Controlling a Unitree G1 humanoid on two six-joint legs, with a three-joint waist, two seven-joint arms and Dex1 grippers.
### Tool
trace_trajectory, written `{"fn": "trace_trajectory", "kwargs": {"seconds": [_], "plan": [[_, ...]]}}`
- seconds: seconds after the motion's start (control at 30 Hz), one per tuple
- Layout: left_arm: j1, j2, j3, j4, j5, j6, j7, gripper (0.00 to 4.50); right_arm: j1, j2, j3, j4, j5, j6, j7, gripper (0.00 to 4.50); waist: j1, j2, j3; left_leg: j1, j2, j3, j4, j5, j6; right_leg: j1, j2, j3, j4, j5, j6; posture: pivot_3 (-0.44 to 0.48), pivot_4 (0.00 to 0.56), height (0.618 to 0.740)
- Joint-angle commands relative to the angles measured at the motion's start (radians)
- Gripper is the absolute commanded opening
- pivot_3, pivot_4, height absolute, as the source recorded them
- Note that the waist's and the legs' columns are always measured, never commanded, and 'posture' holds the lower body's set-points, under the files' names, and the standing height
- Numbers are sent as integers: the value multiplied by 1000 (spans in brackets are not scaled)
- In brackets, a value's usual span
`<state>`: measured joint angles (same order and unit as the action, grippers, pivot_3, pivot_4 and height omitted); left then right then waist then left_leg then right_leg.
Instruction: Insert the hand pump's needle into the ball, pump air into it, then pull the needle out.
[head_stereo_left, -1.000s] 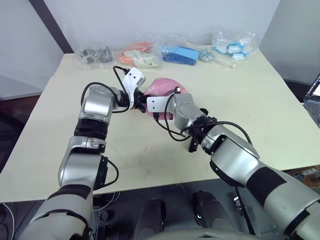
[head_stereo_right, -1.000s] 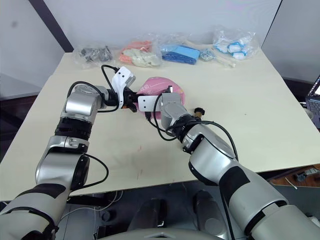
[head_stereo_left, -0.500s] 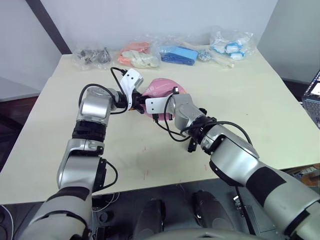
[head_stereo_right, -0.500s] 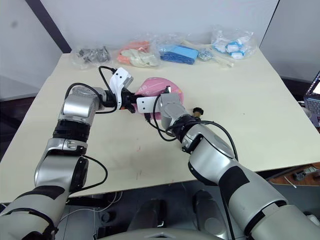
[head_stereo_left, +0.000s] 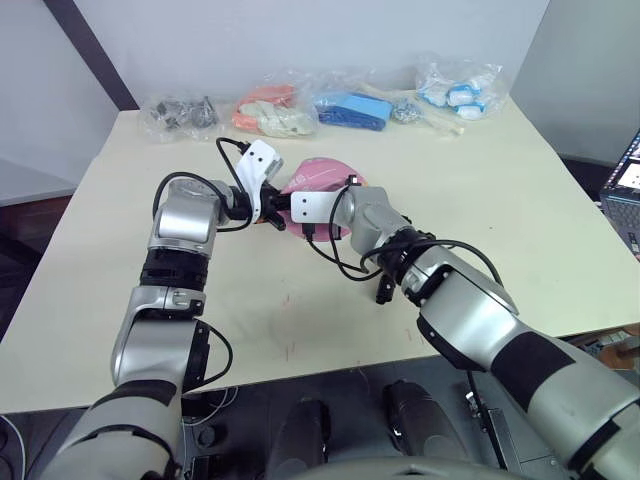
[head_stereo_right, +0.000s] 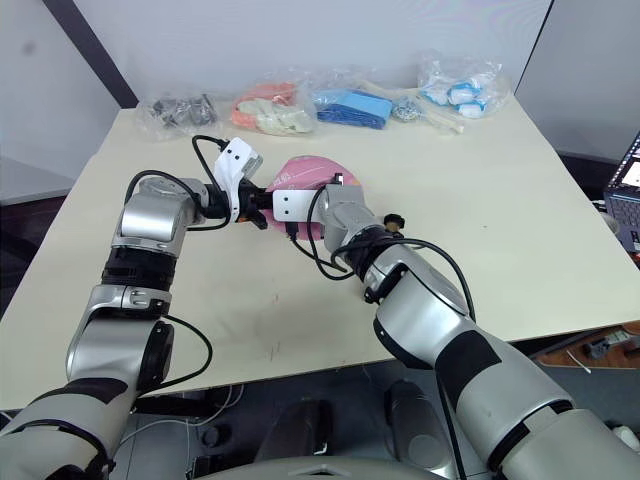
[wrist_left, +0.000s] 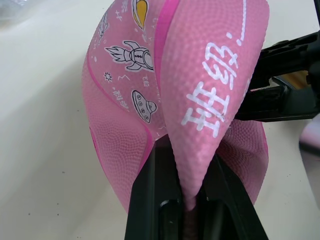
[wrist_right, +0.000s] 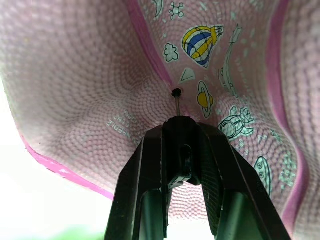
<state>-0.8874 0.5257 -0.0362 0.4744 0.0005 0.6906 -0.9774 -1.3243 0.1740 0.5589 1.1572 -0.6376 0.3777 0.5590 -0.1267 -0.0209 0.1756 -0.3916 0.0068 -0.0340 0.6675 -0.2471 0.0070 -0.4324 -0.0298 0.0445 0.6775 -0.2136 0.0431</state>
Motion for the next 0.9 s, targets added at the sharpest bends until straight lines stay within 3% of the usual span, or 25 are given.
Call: {"fn": "trace_trajectory", "kwargs": {"seconds": [0.03,0.1,0.13,0.17,0.27,0.37,0.6,0.77,0.9], "plan": [[6,-42,-37,2,-48,-1,-38,46,-7,90,-16,-31,55,-20,34,330,0,0,0,0,0,0,0,0,0,0,0,0,0,0,0,0,150,740],[0,-47,-37,17,-44,-11,-29,0,-6,84,-17,-39,51,-10,36,1453,2,0,0,0,0,0,0,0,0,0,0,0,0,0,0,0,150,740],[-5,-50,-36,27,-42,-17,-25,0,-4,76,-17,-48,50,-3,42,1636,6,1,0,0,0,0,0,0,0,0,0,0,0,0,0,0,150,740],[-9,-53,-35,36,-40,-22,-21,0,-1,68,-14,-60,51,6,47,2205,12,0,0,-1,0,-1,0,0,0,0,-1,-1,0,0,0,0,150,740],[-20,-57,-35,60,-34,-39,-15,0,7,45,-20,-107,56,42,55,3284,12,-1,-1,-2,-1,-1,0,0,0,0,-2,-1,-1,0,0,0,150,740],[-33,-52,-36,98,-22,-68,-4,0,47,-21,-34,-245,55,142,109,3284,17,-1,0,-2,-2,-1,0,0,0,0,-2,-1,-1,0,0,0,150,740],[-62,-49,-36,162,-19,-109,-7,0,260,-198,-65,-831,93,381,319,3284,53,0,0,-7,-2,-3,1,0,0,0,-3,-4,-5,0,0,0,150,740],[-80,-50,-45,195,-19,-132,-8,0,301,-231,-140,-997,186,496,333,3284,59,0,0,-8,-2,-3,1,0,0,0,-3,-5,-6,0,0,0,150,740],[-87,-48,-51,201,-20,-141,-10,0,400,-306,-169,-1161,226,467,305,3284,68,0,0,-8,-2,-2,1,0,0,0,-3,-7,-7,0,0,0,150,740]]}}
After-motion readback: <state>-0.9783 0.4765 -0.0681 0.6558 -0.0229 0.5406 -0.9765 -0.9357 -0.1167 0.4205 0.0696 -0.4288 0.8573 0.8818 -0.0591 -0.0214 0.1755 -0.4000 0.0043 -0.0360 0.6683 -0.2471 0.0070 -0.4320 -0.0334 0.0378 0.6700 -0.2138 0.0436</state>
